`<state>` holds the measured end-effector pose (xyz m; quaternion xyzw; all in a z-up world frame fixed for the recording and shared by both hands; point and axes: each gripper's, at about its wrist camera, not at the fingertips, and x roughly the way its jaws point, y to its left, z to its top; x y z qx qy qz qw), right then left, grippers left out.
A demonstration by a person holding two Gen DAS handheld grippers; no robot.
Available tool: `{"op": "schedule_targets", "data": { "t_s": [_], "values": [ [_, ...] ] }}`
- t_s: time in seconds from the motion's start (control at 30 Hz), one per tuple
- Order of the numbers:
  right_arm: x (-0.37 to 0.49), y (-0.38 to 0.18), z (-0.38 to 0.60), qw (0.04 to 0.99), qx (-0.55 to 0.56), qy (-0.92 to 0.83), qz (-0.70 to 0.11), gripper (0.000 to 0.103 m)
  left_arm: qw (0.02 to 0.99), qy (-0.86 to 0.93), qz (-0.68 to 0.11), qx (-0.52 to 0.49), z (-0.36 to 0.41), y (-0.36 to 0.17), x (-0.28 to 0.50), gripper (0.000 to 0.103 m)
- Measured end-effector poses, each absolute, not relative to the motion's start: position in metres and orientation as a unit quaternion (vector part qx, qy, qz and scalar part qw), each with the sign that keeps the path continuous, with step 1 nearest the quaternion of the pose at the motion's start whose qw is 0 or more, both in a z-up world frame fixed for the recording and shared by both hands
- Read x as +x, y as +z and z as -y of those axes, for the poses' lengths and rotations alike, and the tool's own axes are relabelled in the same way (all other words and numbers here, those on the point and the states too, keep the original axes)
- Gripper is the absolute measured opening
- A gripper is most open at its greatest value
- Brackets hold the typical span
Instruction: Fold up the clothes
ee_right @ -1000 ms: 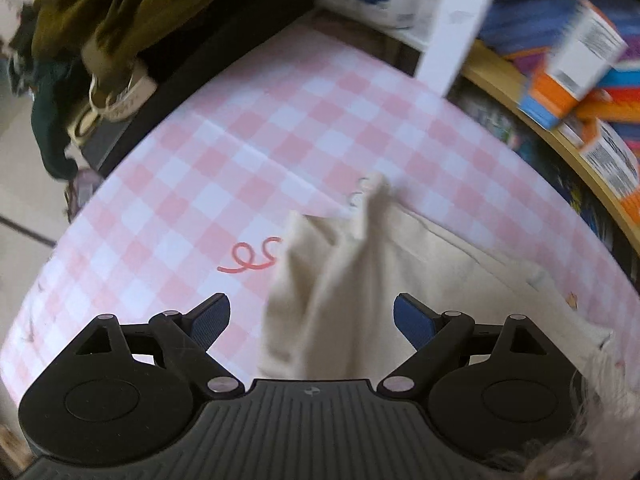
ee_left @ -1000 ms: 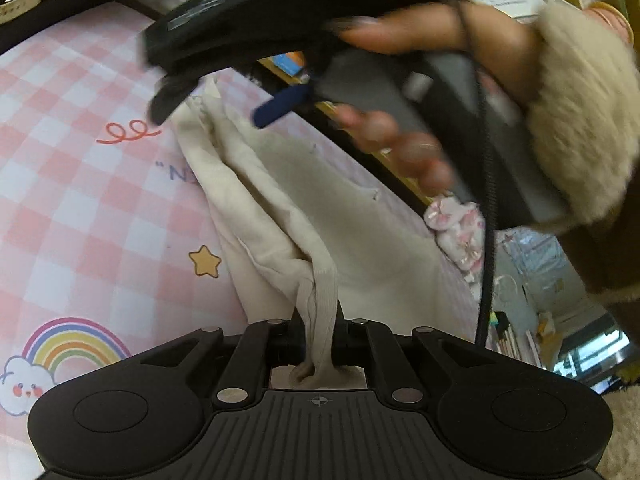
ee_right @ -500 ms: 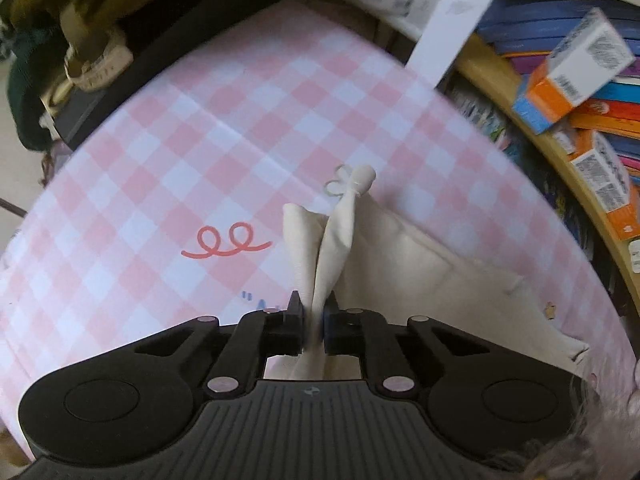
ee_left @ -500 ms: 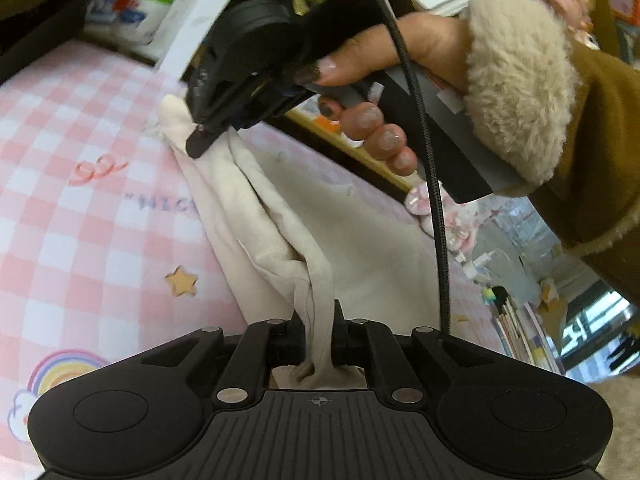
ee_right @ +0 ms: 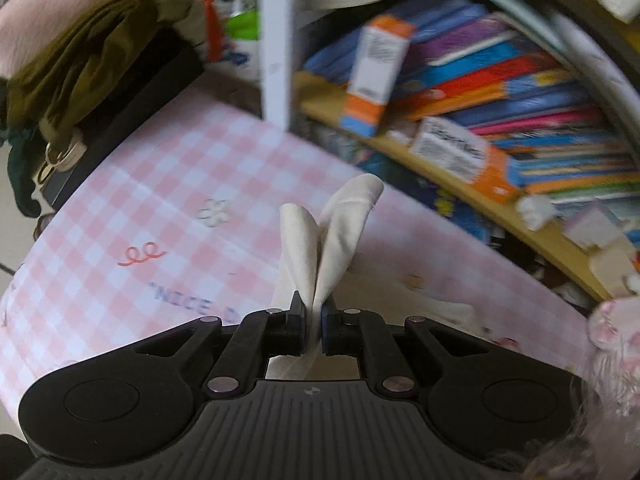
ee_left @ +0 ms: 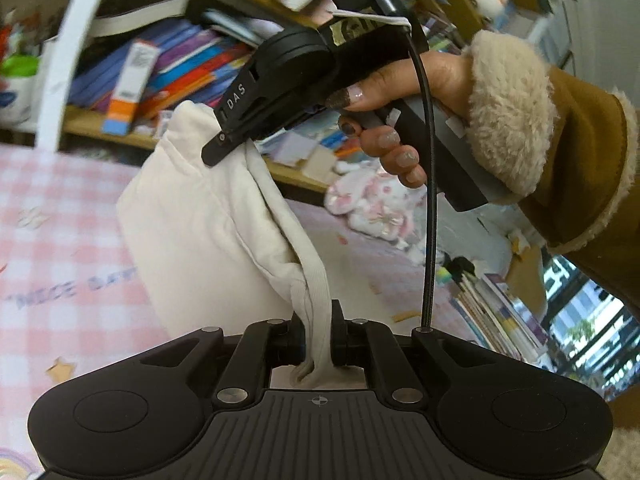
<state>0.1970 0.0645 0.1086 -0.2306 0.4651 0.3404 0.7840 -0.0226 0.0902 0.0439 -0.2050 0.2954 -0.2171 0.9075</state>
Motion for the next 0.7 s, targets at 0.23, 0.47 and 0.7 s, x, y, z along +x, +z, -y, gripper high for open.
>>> {"op": "schedule_targets", "data": {
  "t_s": [0.23,0.47,0.7],
  "values": [
    [0.221,0.112,0.01,0.792,-0.201,0.357,-0.452,0.006,0.911,-0.22,-0.301,-0.175,-0.037,0.044,-0.004,0.008],
    [0.246,0.109,0.082,0.795,-0.17,0.381,-0.44,0.006,0.917,-0.178,-0.325,-0.146,0.028,0.039,0.017,0.008],
    [0.272,0.081,0.147,0.785,-0.125,0.418,-0.441,0.006,0.911,-0.127,-0.371,-0.126,0.092,0.022,0.033,0.009]
  ]
}}
